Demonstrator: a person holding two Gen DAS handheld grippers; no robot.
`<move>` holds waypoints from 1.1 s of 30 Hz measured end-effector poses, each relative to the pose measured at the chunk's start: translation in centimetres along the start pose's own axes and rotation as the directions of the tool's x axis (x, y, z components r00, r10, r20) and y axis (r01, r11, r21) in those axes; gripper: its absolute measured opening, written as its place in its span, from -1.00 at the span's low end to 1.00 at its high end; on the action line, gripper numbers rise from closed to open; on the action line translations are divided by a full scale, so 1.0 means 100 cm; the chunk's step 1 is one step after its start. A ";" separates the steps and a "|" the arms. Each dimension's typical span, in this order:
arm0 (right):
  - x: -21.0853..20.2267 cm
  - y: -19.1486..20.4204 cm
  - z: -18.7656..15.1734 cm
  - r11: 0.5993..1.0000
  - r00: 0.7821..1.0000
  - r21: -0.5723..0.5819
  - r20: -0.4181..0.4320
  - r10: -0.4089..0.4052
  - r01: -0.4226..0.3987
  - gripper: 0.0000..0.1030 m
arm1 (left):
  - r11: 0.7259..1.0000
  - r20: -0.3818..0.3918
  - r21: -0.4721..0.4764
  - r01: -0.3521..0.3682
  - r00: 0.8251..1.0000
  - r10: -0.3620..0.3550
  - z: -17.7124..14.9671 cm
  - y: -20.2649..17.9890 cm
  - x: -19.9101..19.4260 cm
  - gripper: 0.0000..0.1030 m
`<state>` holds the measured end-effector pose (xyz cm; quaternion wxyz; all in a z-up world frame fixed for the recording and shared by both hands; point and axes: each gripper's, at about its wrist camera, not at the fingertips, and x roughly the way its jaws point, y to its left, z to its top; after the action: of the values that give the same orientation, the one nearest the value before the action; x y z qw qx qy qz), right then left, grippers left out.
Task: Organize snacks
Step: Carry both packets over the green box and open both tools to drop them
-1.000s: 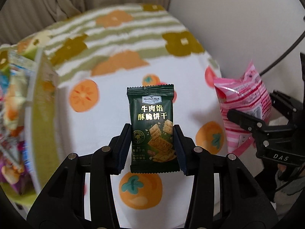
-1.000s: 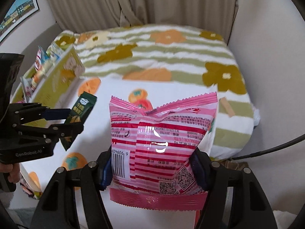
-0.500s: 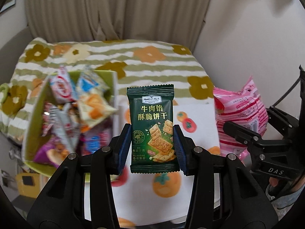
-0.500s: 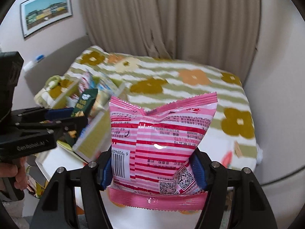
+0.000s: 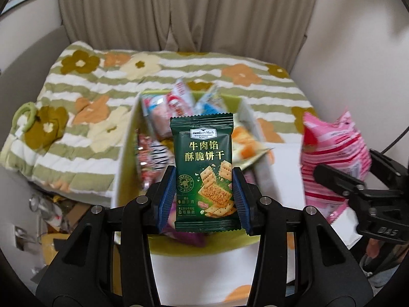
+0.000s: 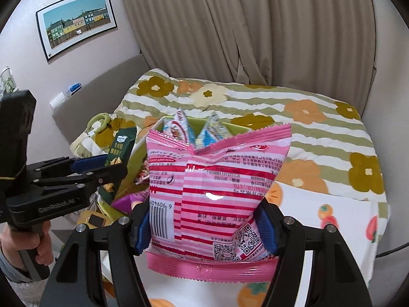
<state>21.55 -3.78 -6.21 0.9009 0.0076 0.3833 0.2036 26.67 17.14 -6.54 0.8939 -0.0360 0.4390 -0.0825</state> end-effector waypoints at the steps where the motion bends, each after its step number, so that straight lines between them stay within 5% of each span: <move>1: 0.005 0.006 0.001 1.000 1.000 0.004 -0.001 0.001 -0.001 0.23 | 1.000 -0.013 0.000 -0.003 1.000 0.003 0.000 0.009 0.006 -0.23; 12: 0.044 0.040 -0.001 0.994 0.993 0.062 -0.076 -0.089 0.094 0.23 | 0.997 -0.096 0.066 0.032 0.995 -0.026 0.001 0.051 0.063 -0.19; 14: 0.047 0.041 -0.001 0.991 0.990 0.072 -0.088 -0.109 0.116 0.23 | 0.997 -0.111 0.067 0.024 0.994 -0.017 0.001 0.051 0.069 0.10; 15: 0.047 0.042 -0.002 0.989 0.989 0.079 -0.091 -0.118 0.125 0.23 | 0.997 -0.114 0.069 0.024 0.993 -0.017 0.002 0.051 0.072 0.67; 16: 0.048 0.041 -0.002 0.987 0.988 0.088 -0.097 -0.124 0.133 0.23 | 0.997 -0.107 0.070 0.027 0.994 -0.020 0.002 0.052 0.072 0.99; 33: 0.062 0.046 -0.006 0.982 0.988 0.134 -0.097 -0.117 0.130 0.24 | 0.999 -0.063 0.038 0.005 0.998 -0.003 -0.017 0.074 0.029 0.99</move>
<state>23.38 2.69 -10.13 0.8911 0.0381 0.4361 0.1200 27.89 23.88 -10.85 0.8800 -0.0172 0.4653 -0.0936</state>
